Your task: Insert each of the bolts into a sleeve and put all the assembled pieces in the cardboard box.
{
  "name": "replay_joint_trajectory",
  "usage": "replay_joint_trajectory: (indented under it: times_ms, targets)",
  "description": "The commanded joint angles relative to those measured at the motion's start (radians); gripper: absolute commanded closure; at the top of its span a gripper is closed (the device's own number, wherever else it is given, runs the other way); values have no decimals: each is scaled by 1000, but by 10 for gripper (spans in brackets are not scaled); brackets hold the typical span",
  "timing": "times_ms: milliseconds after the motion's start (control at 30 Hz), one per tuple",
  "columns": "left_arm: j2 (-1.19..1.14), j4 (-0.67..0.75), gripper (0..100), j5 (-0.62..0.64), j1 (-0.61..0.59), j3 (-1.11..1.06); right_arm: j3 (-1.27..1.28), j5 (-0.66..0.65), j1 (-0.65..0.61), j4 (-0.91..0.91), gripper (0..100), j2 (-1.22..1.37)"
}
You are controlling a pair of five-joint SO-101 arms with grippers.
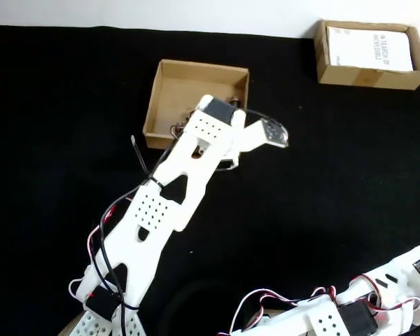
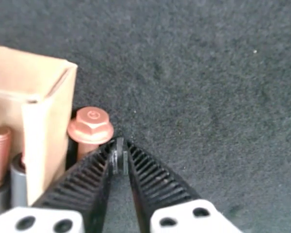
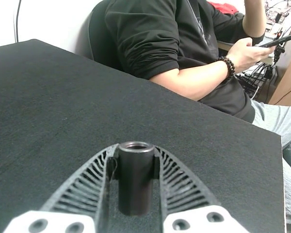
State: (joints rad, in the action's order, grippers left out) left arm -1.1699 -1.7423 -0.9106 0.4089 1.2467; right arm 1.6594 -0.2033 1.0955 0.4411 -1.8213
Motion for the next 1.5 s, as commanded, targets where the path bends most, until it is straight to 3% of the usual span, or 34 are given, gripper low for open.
replay_joint_trajectory:
  times_ms: [0,200,1033,1333,1467]
  targets:
    - [91,2,973,8,1,38,47,-11,-1,-18,991,-12]
    - [101,2,878,11,-5,41,44,-11,-8,-19,991,-12]
    - [88,43,876,6,-65,157,47,-12,-59,-21,991,-12]
    - [-111,258,877,6,-136,136,38,-26,-59,-21,991,-12]
    - [-150,255,877,5,-145,171,39,-71,-58,-22,991,-12]
